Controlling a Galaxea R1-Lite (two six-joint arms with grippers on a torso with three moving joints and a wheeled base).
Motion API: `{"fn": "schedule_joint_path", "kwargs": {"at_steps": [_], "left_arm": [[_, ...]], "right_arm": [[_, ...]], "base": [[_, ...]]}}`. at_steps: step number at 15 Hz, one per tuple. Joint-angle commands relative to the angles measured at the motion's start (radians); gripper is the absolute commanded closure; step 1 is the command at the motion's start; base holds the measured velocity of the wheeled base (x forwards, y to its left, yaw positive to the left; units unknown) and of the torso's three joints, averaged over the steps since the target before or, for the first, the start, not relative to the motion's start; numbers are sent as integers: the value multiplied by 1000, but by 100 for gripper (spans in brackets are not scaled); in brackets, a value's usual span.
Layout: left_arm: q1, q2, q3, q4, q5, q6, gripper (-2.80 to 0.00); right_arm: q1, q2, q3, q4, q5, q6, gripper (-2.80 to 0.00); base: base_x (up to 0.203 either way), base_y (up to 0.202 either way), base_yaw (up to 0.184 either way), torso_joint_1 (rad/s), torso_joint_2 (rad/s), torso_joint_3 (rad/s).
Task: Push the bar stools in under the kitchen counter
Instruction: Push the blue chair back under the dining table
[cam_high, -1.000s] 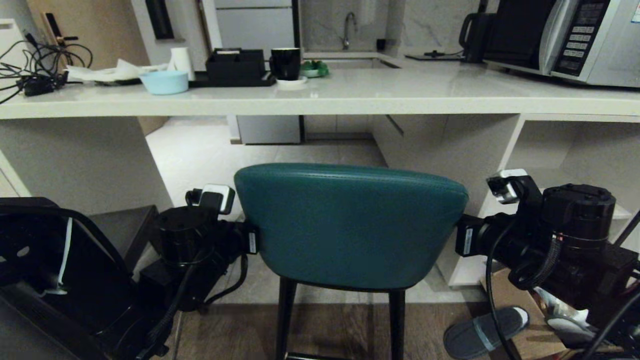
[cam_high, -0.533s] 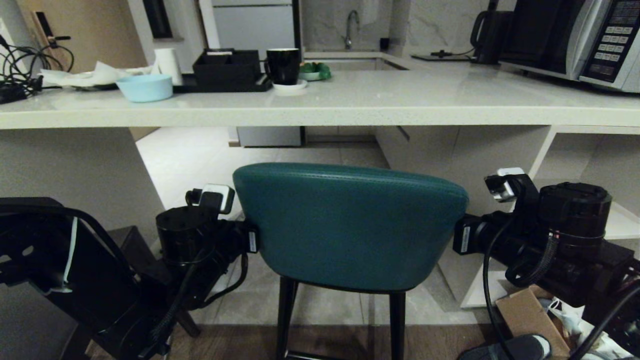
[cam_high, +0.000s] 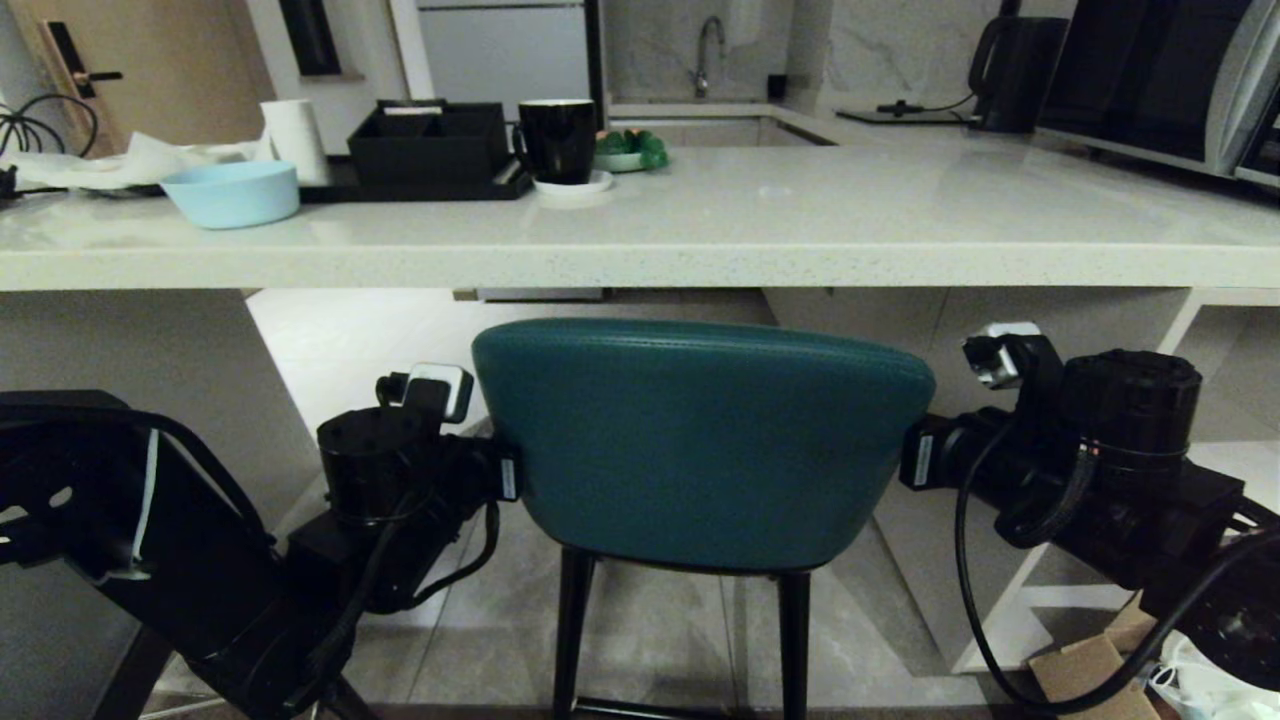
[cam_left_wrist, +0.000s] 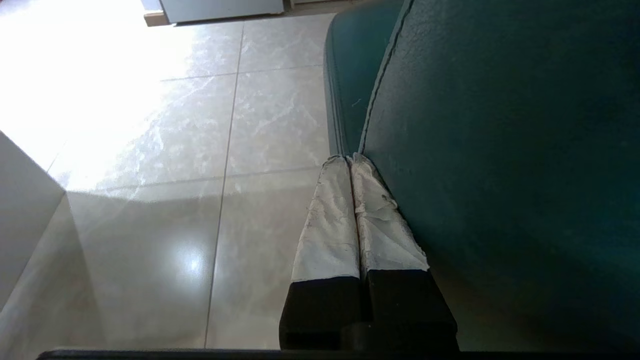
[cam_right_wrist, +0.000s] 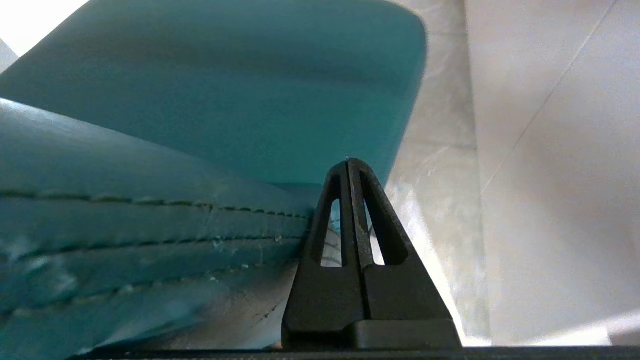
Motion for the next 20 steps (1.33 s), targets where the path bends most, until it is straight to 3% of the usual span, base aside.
{"fn": "schedule_joint_path", "kwargs": {"at_steps": [1,7,10,14,16,18,20], "left_arm": [[0,-2,-8,-12,2,-1,0],[-22,-47,61,-15,13,0,0],[-53,-107,99,-15,74,-3,0],[63,-151,146,-15,64,-5,0],[138,-113,141,-15,-14,0,0],[171,-40,118,-28,-55,32,0],[182,53,44,-115,-61,67,0]], "right_arm": [[-5,23,-15,-6,-31,-2,0],[-4,-29,10,-5,-49,2,0],[-12,-40,29,-5,-75,7,0],[-88,-88,54,0,-76,7,0],[-103,-93,69,-1,-76,7,0],[-104,-92,71,-3,-76,7,0],[-104,-82,66,-3,-76,7,0]], "base": [[188,0,1,7,4,-1],[64,0,1,6,3,-2],[0,0,0,0,0,0],[0,0,0,0,0,0],[0,0,0,0,0,0],[0,0,0,0,0,0],[0,0,0,0,0,0]]}}
